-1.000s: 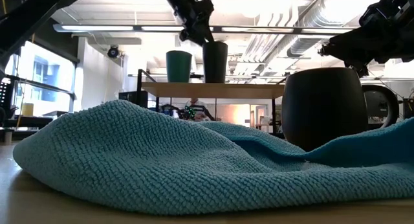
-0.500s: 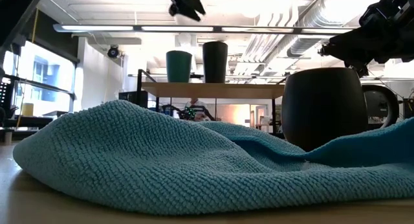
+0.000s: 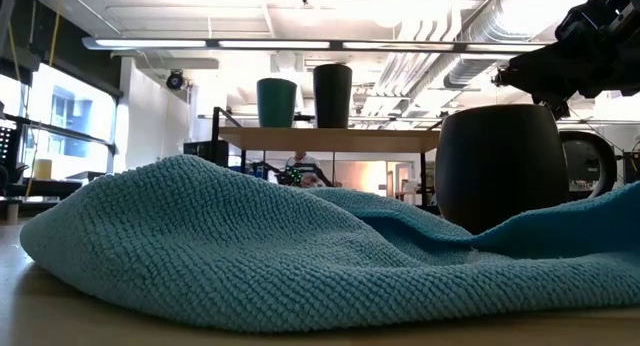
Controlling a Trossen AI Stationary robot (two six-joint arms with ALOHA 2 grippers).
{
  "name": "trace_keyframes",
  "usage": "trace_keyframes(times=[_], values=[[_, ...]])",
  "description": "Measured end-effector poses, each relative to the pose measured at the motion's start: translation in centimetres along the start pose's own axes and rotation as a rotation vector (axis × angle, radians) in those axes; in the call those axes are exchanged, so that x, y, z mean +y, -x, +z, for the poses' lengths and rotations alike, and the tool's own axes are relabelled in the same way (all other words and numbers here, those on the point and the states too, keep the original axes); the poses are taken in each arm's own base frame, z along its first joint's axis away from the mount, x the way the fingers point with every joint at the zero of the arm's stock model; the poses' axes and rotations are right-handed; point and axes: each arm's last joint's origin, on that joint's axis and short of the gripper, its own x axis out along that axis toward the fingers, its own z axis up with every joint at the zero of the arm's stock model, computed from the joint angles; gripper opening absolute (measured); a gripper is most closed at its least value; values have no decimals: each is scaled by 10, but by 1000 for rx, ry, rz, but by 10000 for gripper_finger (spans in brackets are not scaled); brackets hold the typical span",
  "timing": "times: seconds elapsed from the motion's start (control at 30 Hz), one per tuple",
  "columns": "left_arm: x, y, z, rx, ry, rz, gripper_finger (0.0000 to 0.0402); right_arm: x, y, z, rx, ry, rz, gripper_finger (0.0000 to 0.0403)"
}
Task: Stack small to large cups/mugs on shelf
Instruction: Put the black mug on the shelf
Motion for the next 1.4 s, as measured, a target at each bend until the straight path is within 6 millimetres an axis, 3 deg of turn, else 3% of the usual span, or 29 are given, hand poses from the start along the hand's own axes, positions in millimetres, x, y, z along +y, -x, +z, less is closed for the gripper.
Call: trace_keyframes(times=[0.4, 0.63, 1.13, 1.3, 1.4], values=[[-14, 74, 5, -129, -17, -116, 211, 0, 0, 1, -17, -23, 5, 103], [-26, 107, -4, -119, 35, -313, 211, 2, 0, 8, -81, -95, 24, 103], [-37, 146, -16, -183, 29, -398, 211, 3, 1, 11, -113, -102, 36, 103], [-43, 151, -35, -256, 63, -388, 211, 3, 1, 11, -112, -102, 36, 103], [-45, 143, -56, -302, 114, -350, 211, 3, 1, 11, -113, -100, 36, 103]])
